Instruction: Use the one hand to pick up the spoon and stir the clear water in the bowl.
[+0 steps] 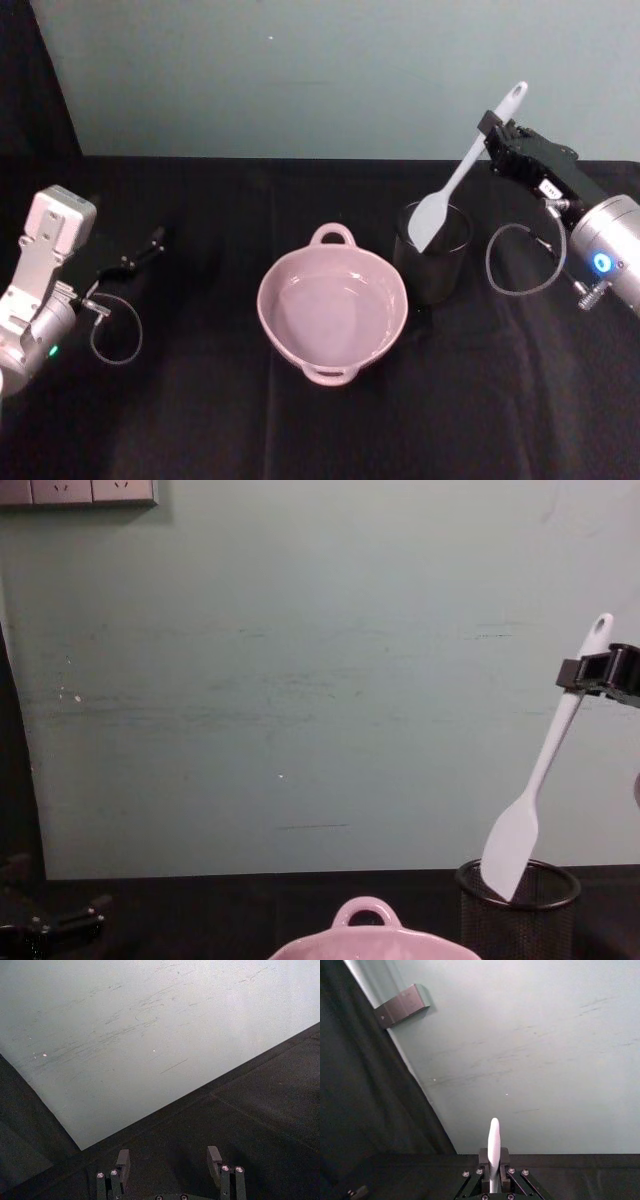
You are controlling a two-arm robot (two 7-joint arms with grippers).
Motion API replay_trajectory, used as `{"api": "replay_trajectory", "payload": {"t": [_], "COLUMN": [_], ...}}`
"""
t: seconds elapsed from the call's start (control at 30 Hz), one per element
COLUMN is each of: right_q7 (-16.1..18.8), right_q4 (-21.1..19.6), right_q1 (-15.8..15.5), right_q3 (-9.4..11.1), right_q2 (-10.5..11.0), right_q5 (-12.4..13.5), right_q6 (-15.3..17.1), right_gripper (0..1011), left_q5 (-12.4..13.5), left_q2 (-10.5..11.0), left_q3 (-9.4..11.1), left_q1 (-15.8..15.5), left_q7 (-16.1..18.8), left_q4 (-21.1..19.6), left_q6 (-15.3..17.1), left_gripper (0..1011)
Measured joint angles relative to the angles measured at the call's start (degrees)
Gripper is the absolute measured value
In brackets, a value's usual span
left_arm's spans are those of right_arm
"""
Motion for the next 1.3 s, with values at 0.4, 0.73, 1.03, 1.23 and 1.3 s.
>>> {"api": "replay_trajectory", "payload": {"t": [0.4,0.73,1.03,1.23,1.3], "right_q7": [-2.7,-3.4,-3.6,-3.9,-3.9], "right_q4": [5.0,8.7,10.5,11.7,12.0], "right_q1": [2.8,4.2,4.3,4.1,3.9], "right_q3": [0.1,-1.0,-1.9,-2.6,-2.9], "right_q2": [-0.7,-0.7,0.1,0.6,0.8], "right_q5": [1.9,3.7,4.8,5.2,5.4], "right_q6": [-1.5,-2.5,-3.2,-4.0,-4.4], "right_gripper": [112,112,112,112,112], "left_q5": [0.0,0.0,0.0,0.0,0.0], "left_q2": [0.0,0.0,0.0,0.0,0.0], "left_q3": [0.0,0.0,0.0,0.0,0.0], "left_q1": [0.0,0.0,0.0,0.0,0.0], "left_q7": [0.0,0.0,0.0,0.0,0.0], "left_q4": [0.0,0.0,0.0,0.0,0.0], "left_q6": [0.0,0.0,0.0,0.0,0.0], "left_gripper": [1011,1011,1011,1011,1011]}}
